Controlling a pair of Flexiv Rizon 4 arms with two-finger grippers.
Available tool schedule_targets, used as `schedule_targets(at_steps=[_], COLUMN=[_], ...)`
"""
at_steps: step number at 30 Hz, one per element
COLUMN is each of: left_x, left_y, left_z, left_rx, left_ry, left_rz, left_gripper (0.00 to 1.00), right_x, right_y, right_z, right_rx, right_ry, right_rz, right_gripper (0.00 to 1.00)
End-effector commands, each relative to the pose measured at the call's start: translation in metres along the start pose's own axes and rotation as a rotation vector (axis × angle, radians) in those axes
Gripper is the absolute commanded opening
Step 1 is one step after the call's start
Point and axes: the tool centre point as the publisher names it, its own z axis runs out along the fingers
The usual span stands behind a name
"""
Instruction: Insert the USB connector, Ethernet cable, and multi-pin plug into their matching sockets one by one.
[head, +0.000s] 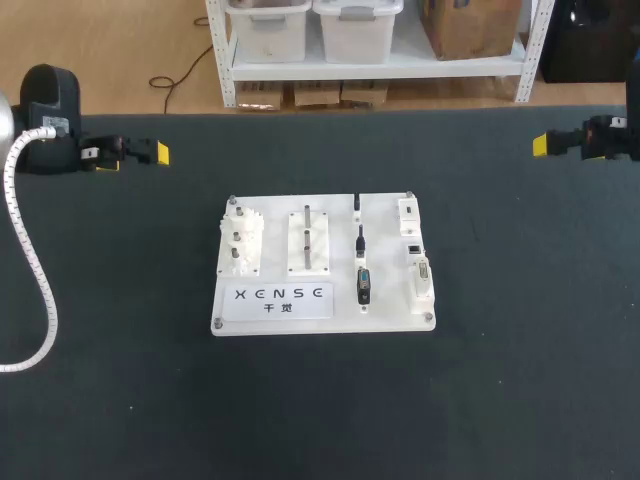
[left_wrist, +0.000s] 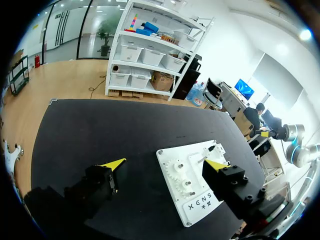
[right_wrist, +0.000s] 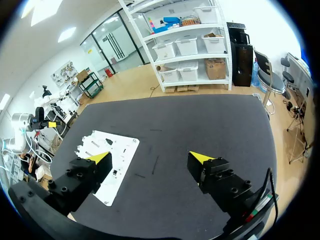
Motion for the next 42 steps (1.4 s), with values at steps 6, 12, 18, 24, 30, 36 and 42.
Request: schedule_targets(at_steps=[6,12,18,24,30,36,42], left_x=[0.000,0.000,0.000,0.000,0.000,0.000,0.000], left_y=[0.000,0.000,0.000,0.000,0.000,0.000,0.000], left_z=[0.000,0.000,0.000,0.000,0.000,0.000,0.000], left_rx=[0.000,0.000,0.000,0.000,0.000,0.000,0.000], left_ry=[0.000,0.000,0.000,0.000,0.000,0.000,0.000], left_rz=[0.000,0.000,0.000,0.000,0.000,0.000,0.000], left_gripper=[1.00,1.00,1.00,1.00,1.00,1.00,1.00], right_x=[0.000,0.000,0.000,0.000,0.000,0.000,-0.019], right_y=[0.000,0.000,0.000,0.000,0.000,0.000,0.030], right_z=[0.000,0.000,0.000,0.000,0.000,0.000,0.025], right_rx=[0.001,0.001,0.001,0.001,0.001,0.001,0.054], right_ry=[0.001,0.001,0.001,0.001,0.001,0.001,0.034], right_rz=[0.000,0.000,0.000,0.000,0.000,0.000,-0.043], right_gripper=[1.00,1.00,1.00,1.00,1.00,1.00,1.00])
